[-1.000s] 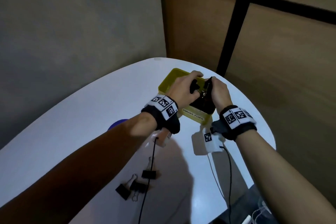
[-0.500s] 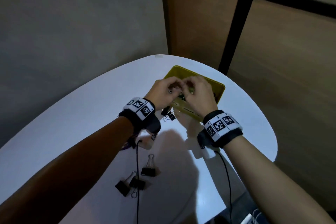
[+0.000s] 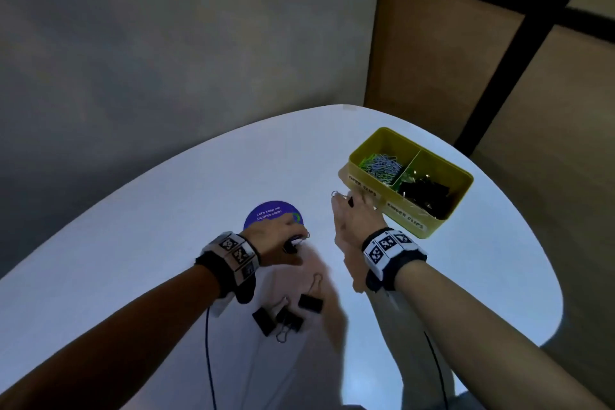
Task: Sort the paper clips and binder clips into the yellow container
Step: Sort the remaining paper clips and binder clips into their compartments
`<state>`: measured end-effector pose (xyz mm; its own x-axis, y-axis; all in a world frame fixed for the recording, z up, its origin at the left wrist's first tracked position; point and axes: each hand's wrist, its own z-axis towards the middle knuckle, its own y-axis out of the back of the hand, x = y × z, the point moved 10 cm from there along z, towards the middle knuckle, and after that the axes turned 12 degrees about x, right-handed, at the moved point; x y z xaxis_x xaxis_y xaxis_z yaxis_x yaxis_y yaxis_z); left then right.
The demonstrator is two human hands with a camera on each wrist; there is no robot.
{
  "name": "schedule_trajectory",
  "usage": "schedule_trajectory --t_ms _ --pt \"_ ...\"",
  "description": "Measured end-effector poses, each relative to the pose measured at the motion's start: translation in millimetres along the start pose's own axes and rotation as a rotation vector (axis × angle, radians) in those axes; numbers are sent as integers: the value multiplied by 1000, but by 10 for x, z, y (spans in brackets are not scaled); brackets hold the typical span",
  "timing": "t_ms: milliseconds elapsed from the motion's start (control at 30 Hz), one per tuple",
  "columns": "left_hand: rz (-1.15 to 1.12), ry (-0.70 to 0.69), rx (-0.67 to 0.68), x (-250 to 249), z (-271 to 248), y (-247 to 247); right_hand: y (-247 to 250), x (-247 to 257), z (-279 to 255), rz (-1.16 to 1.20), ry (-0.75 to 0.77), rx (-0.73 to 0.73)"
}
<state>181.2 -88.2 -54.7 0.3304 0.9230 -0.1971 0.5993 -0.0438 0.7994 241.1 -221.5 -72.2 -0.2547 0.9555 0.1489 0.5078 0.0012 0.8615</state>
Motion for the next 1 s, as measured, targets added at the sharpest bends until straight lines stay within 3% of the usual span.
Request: schedule_trajectory --t_ms 67,200,367,467,533,600,667,733,867,933,1000 --pt "8 10 -32 2 -11 -115 -89 15 29 19 -19 27" --pt "-26 -53 -104 8 -95 -207 -91 59 -11 -108 -25 -88" --pt "-45 -55 -108 94 -279 -343 -302 242 -39 -204 59 -99" --pt "-166 -112 -164 145 -415 -381 -352 363 -98 -281 98 -130" --pt "-241 -127 -201 184 -525 -400 -263 394 -200 -216 85 -202" --pt "-230 -147 -268 216 -626 -396 -217 288 -247 62 79 -247" --pt "-279 -140 -296 285 -685 -414 -315 133 -259 413 90 -112" --pt "-298 -131 -316 334 -723 -417 -321 4 -308 570 75 -51" --pt "-284 -158 -353 286 -757 -431 -157 -131 -537 698 84 -105" --pt "-356 -174 -350 234 -758 -458 -107 -48 -713 739 161 -45" --pt "-396 -155 -308 177 -725 -503 -135 154 -925 619 289 95"
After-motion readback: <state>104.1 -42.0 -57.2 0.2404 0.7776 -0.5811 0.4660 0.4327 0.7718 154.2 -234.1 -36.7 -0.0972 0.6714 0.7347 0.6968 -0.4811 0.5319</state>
